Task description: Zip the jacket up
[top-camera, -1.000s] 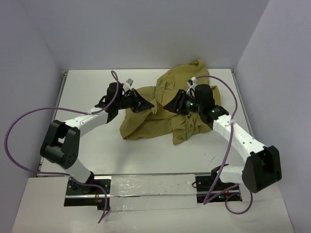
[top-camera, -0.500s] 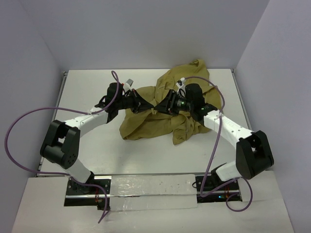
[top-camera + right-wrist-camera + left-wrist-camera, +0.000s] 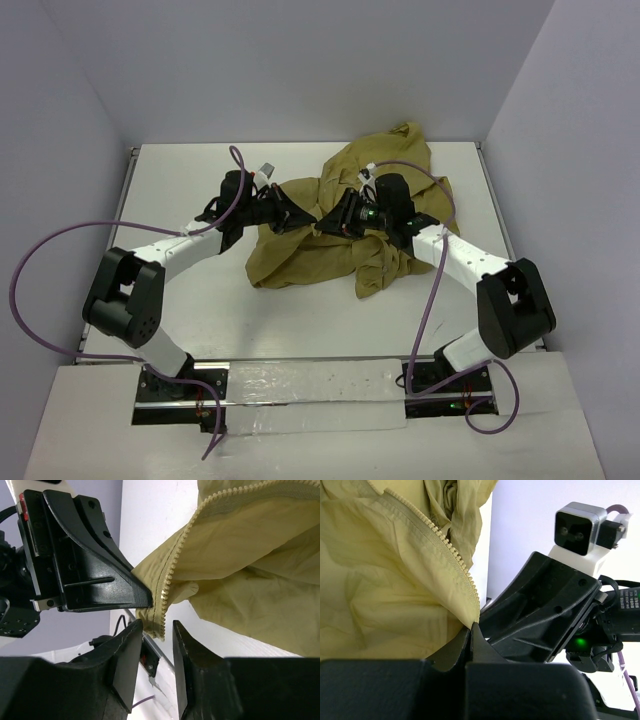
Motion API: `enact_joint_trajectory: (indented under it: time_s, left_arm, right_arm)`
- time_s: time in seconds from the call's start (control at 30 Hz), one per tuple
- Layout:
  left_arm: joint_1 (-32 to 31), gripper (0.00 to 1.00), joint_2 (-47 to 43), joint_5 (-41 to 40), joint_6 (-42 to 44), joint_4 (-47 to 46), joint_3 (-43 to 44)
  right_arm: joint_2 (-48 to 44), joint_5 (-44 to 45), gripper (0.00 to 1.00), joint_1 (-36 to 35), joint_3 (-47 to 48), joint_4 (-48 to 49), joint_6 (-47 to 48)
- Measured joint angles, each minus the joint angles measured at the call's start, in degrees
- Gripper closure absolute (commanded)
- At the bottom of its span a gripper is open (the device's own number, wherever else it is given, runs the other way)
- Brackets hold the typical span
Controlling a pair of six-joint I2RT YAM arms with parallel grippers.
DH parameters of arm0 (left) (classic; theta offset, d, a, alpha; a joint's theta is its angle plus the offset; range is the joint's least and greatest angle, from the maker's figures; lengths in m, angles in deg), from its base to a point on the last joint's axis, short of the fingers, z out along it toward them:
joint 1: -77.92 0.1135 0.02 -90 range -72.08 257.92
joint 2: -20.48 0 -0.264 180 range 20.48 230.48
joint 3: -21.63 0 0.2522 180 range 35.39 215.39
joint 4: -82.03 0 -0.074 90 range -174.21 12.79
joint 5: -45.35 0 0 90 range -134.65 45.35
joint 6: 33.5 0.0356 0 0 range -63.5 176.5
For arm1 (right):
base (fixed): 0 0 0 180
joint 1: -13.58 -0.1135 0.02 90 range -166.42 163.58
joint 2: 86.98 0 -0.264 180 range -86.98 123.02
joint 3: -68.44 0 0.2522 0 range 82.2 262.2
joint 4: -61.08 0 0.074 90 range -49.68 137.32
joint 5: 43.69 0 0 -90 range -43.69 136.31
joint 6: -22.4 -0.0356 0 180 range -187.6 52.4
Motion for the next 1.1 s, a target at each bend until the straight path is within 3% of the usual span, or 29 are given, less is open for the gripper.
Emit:
enact_joint_trajectory:
  time_s: [0.17,0.23,0.27,0.3,0.33,0.37,0.4,0.43,0.73,0.9,1.1]
  left_arm:
    - [0.0,1.00,0.0,0.0,0.8,0.5,0.0]
    - [0.0,0.96,0.0,-0.1,1.1,1.1,0.0]
    - [0.0,0.89,-0.1,-0.2,1.3,1.3,0.0]
    - [0.0,0.78,-0.2,-0.4,1.5,1.6,0.0]
    - [0.0,0.56,-0.3,-0.5,1.7,1.8,0.0]
    - [0.0,0.22,-0.4,-0.7,2.2,2.2,0.1]
    - [0.0,0.06,-0.6,-1.0,3.0,2.7,0.1]
    - [0.1,0.02,-0.8,-1.1,3.9,3.8,0.4]
    - [2.5,0.02,-3.1,-2.8,14.6,17.5,6.7]
    - [2.6,0.16,-6.1,-2.2,16.9,19.8,6.8]
    - [2.6,0.29,-9.1,2.6,10.9,12.1,-0.4]
  right_arm:
    - [0.0,0.1,0.95,-0.1,0.0,0.5,-0.5]
    - [0.0,0.2,1.00,-0.1,0.0,0.5,-0.5]
    - [0.0,0.2,1.00,-0.1,0.0,0.5,-0.5]
    - [0.0,0.3,1.00,-0.1,0.0,0.5,-0.5]
    - [0.0,0.3,1.00,-0.1,0.0,0.5,-0.5]
    - [0.0,0.3,1.00,-0.1,0.0,0.5,-0.5]
    - [-0.1,0.4,1.00,-0.1,0.0,0.5,-0.5]
    - [-0.2,0.5,1.00,-0.1,0.0,0.4,-0.5]
    - [-4.6,2.2,1.00,0.5,0.9,-6.8,2.1]
    - [-7.0,3.5,1.00,1.2,2.7,-11.6,4.6]
    - [-7.8,4.3,1.00,1.2,2.8,-14.8,5.9]
